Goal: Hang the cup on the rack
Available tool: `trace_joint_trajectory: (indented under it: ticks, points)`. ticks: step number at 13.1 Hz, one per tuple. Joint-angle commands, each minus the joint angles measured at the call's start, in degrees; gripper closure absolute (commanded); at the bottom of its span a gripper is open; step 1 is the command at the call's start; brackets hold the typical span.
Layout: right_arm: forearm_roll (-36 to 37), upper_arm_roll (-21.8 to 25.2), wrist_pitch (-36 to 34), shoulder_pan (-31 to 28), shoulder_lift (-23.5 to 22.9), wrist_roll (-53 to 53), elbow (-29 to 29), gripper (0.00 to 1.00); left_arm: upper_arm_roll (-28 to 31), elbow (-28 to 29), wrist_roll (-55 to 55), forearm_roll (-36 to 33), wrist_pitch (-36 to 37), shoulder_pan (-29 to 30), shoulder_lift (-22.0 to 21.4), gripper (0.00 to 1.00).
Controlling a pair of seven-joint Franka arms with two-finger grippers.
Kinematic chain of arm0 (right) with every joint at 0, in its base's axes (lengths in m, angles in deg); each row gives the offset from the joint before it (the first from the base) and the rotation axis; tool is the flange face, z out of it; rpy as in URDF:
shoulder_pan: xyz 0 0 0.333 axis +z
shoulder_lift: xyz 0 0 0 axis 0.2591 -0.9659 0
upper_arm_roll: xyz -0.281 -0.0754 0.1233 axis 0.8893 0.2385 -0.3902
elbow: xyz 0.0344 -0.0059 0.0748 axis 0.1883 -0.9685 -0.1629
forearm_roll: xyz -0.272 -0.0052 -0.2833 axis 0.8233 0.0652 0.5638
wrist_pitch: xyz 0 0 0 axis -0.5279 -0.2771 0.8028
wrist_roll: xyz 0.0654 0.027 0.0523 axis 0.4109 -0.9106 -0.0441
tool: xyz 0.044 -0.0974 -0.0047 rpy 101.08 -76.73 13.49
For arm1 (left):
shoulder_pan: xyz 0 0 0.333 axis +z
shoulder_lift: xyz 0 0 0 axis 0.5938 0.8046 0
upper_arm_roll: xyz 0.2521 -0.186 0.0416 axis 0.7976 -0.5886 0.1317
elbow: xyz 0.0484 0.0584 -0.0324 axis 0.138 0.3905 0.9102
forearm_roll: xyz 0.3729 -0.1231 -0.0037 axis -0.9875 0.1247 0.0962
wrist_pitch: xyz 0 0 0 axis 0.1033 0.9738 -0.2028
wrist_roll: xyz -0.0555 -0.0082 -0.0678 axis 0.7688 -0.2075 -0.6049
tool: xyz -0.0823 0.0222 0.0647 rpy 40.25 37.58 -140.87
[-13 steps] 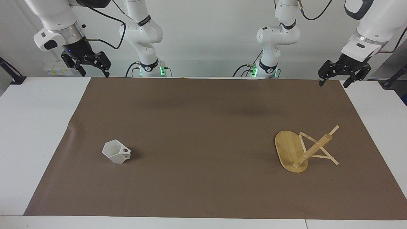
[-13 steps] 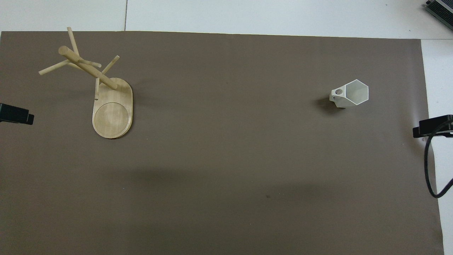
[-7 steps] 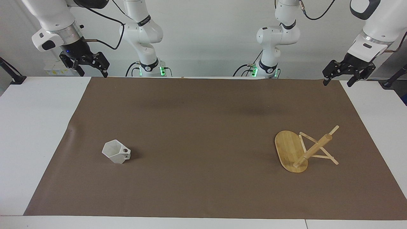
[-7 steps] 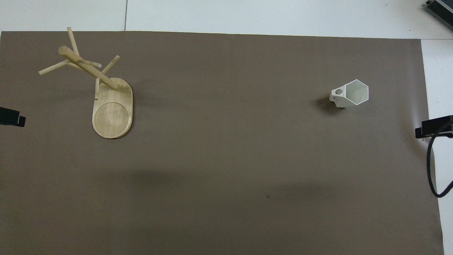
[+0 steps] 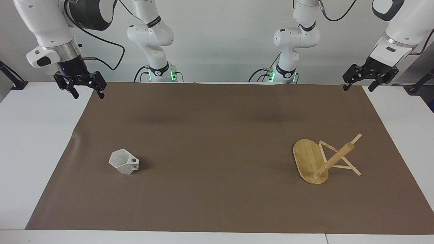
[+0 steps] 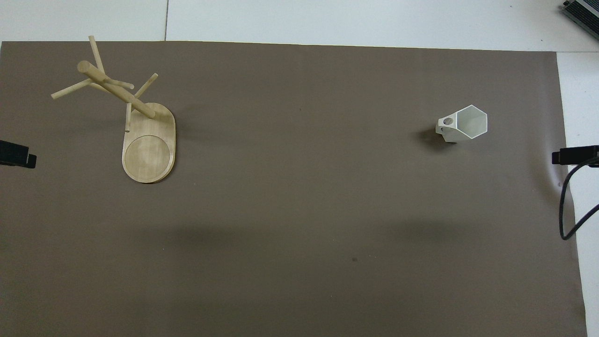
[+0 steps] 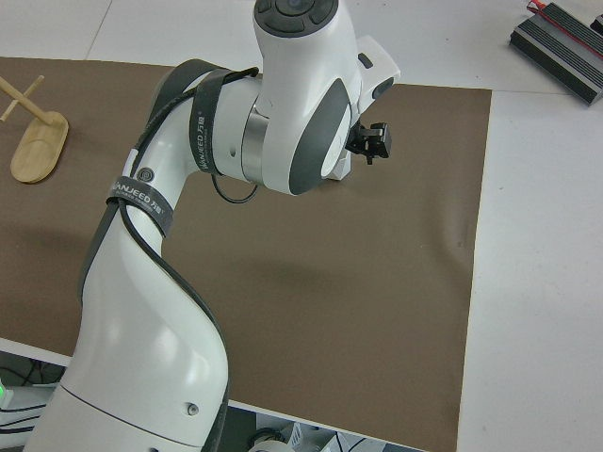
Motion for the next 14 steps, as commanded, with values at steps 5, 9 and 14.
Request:
trace_joint_trajectory:
  ticks: [5,9,14]
  points:
    - [0.6,-0.2,18.6,0.1,-10.9,-0.6,-5.8,0.00,0.6,0.0,1.0,0.1,1.0,0.3,-0.5,0.00]
    - [-0.2,-0.3,27.4,0.1,-18.3,-0.3,-5.8,0.00,0.6,0.0,1.0,0.1,1.0,0.3,-0.5,0.00]
    - [-0.3,-0.9,33.8,0.2,-22.8,3.2,-5.8,0.00,0.6,0.0,1.0,0.1,1.0,0.3,-0.5,0.00]
